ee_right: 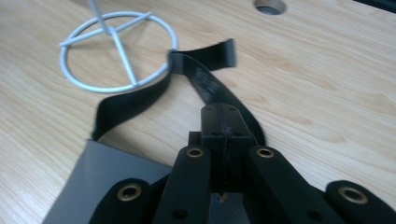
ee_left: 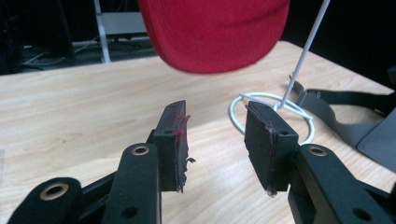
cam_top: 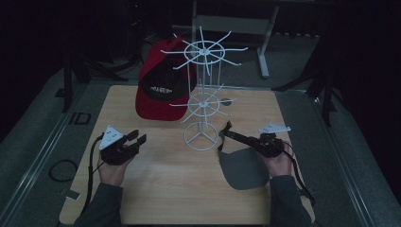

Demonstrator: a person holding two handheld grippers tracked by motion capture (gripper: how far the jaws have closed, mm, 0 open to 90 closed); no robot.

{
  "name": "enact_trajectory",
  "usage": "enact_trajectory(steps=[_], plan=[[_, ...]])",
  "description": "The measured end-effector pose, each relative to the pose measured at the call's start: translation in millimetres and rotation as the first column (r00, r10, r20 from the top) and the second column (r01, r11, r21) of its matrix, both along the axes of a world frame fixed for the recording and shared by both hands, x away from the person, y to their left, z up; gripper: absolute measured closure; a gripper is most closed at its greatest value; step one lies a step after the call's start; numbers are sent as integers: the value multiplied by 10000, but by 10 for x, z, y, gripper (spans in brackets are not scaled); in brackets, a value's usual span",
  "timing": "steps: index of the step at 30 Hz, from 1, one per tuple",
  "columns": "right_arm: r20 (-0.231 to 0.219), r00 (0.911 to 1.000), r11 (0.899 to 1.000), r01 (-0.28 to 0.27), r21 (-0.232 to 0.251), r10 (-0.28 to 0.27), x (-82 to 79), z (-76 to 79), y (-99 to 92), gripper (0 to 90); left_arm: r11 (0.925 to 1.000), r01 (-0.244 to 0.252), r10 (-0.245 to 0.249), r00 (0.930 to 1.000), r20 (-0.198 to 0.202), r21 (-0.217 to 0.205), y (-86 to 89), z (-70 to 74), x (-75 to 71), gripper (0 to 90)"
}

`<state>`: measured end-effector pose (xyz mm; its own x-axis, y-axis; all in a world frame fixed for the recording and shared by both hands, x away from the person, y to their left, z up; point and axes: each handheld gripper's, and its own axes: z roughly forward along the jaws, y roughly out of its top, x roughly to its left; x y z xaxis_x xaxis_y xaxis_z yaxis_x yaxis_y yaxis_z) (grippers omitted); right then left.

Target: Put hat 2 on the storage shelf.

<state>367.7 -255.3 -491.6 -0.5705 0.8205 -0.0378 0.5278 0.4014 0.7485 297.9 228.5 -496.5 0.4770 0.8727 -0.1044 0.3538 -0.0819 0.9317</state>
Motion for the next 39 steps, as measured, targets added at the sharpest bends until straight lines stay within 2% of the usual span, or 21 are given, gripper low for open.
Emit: enact_trajectory(steps=[6, 9, 14, 20, 26, 33, 36, 39], plan=[[-294, 9988, 9985, -396, -373, 385, 22, -41, 158, 900, 9999, -112, 113, 9999, -98, 92, 8, -57, 8, 591], [-475, 9975, 9971, -544, -532, 519, -2, -76, 169, 900, 9999, -138, 139, 9998, -150, 66, 17, -74, 17, 587], [-600, 9952, 9955, -802, -501, 771, -78, -69, 148, 900, 9999, -130, 132, 9997, -219, 53, 7, -99, 22, 583], [-647, 9920, 9920, -1119, -584, 1081, -216, -64, 141, 900, 9999, -144, 145, 9995, -266, 18, 3, -113, 25, 581], [-668, 9915, 9921, -1154, -492, 1120, -373, -64, 83, 897, 9999, -146, 146, 9993, -332, 0, 13, -117, 28, 577], [-926, 9888, 9915, -1219, -456, 1173, -543, -68, 2, 899, 9999, -137, 136, 9993, -354, -4, -2, -126, 32, 572], [-843, 9896, 9909, -1214, -588, 1163, -535, -30, 11, 890, 9999, -138, 138, 9992, -369, -6, -12, -131, 38, 572], [-673, 9901, 9902, -1269, -585, 1229, -428, 21, 42, 855, 9999, -112, 112, 9992, -373, 19, -16, -131, 36, 571]])
